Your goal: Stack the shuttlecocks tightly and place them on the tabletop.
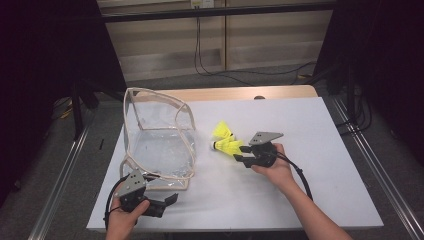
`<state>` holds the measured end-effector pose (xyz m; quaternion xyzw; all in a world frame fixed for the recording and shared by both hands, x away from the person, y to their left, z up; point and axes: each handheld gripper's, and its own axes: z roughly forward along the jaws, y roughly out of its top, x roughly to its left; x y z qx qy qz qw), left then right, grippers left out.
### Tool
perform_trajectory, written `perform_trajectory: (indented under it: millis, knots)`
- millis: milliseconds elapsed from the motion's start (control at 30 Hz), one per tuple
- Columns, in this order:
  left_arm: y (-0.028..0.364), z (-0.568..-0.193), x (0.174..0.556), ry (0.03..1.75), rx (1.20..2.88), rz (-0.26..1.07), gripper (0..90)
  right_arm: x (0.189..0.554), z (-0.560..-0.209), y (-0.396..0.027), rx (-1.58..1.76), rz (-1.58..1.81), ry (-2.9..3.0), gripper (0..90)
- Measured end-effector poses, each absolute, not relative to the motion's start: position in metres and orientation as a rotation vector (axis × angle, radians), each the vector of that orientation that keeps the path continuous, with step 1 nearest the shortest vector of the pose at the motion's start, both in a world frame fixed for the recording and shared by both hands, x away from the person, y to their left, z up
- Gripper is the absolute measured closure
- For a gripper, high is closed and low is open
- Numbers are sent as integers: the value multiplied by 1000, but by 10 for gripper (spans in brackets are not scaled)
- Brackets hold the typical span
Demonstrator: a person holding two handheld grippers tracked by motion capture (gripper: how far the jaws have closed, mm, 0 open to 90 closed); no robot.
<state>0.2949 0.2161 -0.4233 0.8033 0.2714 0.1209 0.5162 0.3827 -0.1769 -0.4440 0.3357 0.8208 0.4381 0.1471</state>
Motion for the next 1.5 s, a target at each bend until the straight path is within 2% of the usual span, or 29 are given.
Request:
perform_trajectory:
  millis: [767,1033,1500]
  knots:
    - [217,-423,294,654,1926,286,39,386,-410,-190,1017,1276,2278,351]
    - [217,-422,294,654,1920,287,39,396,-402,-190,1079,1247,2254,238]
    - [217,-423,294,649,1926,279,39,416,-391,-185,1146,1223,2252,133]
